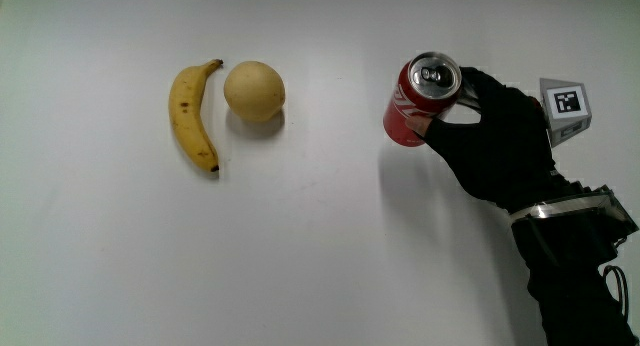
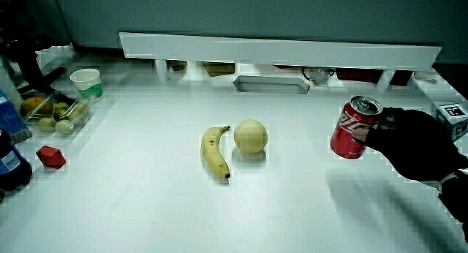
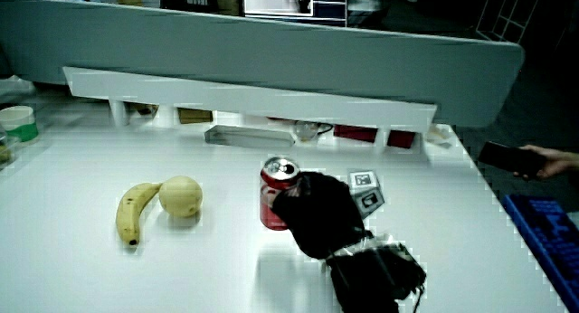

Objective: Place cola

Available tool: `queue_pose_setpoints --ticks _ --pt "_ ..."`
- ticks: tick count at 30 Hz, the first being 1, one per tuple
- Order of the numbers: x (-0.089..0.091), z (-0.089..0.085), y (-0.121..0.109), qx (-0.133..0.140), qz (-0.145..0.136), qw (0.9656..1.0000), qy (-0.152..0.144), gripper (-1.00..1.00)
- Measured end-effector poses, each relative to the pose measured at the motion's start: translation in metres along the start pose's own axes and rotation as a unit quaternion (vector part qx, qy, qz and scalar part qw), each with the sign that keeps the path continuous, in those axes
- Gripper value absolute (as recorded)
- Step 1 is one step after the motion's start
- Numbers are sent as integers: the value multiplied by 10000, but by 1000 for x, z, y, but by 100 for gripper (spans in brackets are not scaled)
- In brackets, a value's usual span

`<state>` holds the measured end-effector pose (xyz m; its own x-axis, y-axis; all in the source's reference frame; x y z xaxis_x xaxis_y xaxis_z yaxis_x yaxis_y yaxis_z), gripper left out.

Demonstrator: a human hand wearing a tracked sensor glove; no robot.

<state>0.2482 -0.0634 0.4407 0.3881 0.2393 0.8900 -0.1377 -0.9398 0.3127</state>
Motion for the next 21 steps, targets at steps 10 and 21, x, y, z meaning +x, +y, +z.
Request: queue_pose_setpoints --ticks 10,21 --pt "28 -7 -1 242 -444 9978 -425 0" --pt "48 -12 -1 172 -686 9969 -355 0"
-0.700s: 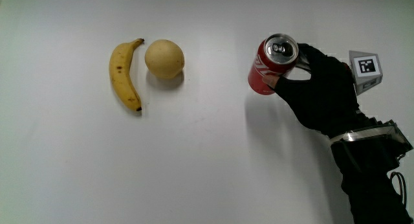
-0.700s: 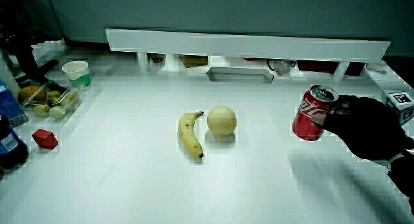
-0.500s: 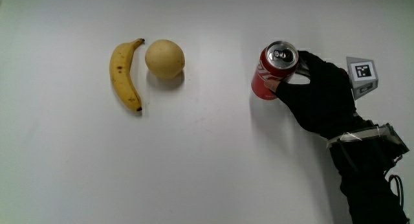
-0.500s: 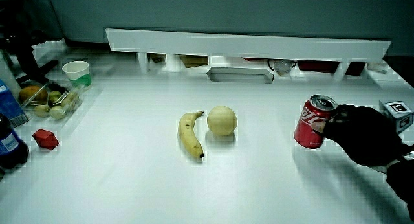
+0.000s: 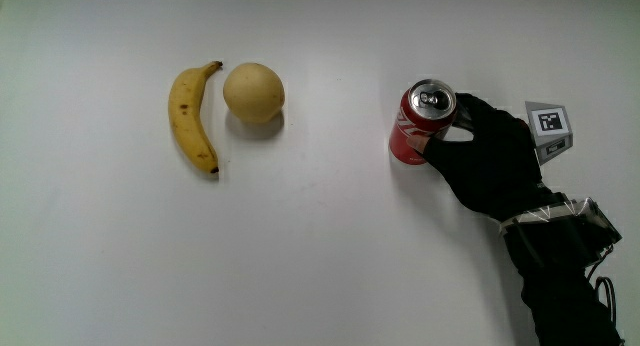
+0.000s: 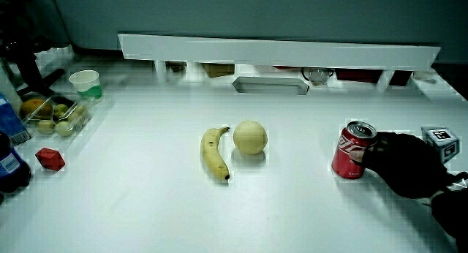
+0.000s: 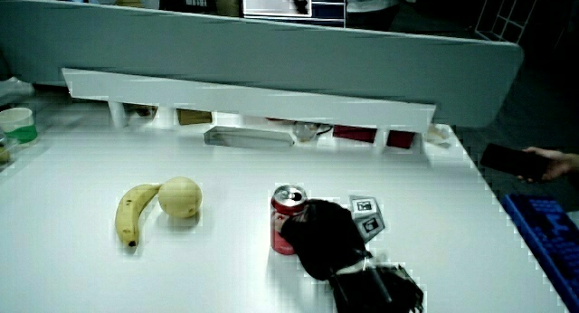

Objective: Place cola

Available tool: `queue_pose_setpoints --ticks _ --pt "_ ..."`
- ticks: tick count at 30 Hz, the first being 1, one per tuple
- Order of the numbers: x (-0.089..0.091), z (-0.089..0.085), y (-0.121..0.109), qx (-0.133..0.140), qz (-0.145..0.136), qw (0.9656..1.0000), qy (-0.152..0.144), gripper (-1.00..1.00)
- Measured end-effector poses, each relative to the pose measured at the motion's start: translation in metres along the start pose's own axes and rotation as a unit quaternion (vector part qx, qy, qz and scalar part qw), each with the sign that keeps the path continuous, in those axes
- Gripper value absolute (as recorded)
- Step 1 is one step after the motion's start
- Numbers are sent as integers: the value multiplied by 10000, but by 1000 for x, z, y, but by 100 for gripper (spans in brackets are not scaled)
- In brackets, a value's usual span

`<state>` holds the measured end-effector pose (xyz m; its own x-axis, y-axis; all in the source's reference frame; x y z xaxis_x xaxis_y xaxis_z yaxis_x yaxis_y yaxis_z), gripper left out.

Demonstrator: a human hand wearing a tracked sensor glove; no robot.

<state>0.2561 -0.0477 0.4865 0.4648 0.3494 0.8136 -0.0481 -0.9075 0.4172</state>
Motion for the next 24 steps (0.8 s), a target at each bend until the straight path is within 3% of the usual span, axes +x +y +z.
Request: queue_pose_setpoints --ticks 2,3,6,7,8,9,10,12,13,14,15,16,17,18,19,20,21,22,23,24 --pt "-3 0 -2 6 57 10000 -4 0" --pt "6 -1 3 -323 31 9992 223 0" --pt "11 -1 1 -344 17 9984 448 -10" --pt "3 -1 -3 -48 8 9998 167 -15" --pt "10 -1 0 -351 9 9986 403 -20" --pt "11 -1 0 -378 -8 9985 408 -25" --pt "6 -2 -2 -78 31 9998 163 -30" --pt "8 -2 -2 -85 -28 9998 186 -40" --pt "11 -2 0 -451 -40 9980 448 -45" --pt "13 -1 -1 -60 -7 9998 210 -50" --pt "18 -1 0 -131 -102 9997 197 -55" --pt "16 -2 0 -516 -92 9973 511 -60" --pt "16 -2 -1 -573 -144 9971 475 -65" --pt "15 -1 -3 -537 -166 9971 517 -70" --pt "12 0 -6 -171 -77 9995 271 -75" --pt "16 1 -5 -539 -174 9969 544 -80" --pt "12 3 -8 -142 -150 9997 154 -85" --pt "16 4 -7 -245 -276 9991 183 -90" --pt "16 5 -7 -613 -267 9966 480 -95" --pt "14 6 -11 -632 -378 9963 441 -100"
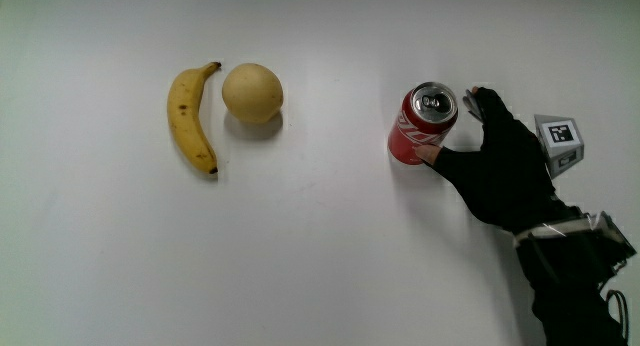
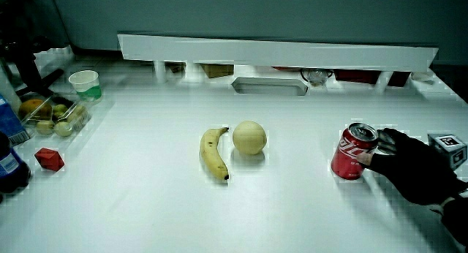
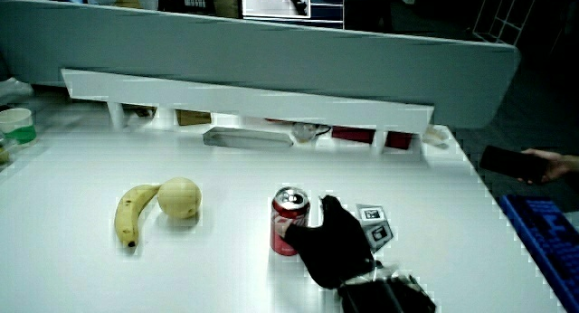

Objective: Place cola

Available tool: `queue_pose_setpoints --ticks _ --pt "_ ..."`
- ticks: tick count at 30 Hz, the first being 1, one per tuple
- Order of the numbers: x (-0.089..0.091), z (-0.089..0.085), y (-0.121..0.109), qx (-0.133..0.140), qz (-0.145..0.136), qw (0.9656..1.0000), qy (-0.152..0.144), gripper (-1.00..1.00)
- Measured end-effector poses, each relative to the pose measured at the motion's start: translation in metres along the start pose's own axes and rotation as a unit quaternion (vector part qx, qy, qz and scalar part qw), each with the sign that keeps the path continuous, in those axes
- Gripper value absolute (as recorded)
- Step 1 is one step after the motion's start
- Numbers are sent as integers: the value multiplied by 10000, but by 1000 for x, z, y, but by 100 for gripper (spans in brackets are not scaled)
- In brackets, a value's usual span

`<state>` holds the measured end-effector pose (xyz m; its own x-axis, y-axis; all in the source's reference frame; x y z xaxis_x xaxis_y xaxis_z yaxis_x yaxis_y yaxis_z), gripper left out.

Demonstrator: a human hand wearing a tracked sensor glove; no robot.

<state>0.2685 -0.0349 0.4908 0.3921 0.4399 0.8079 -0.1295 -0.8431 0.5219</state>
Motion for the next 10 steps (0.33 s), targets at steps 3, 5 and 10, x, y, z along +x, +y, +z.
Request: queue_pose_setpoints --ticks 3,5,10 --pt "-6 1 -9 -158 -73 9987 -471 -100" --pt "-9 0 -18 -182 -260 9944 -1004 -100" --pt "-32 -14 -54 -273 -188 9708 -2374 -100"
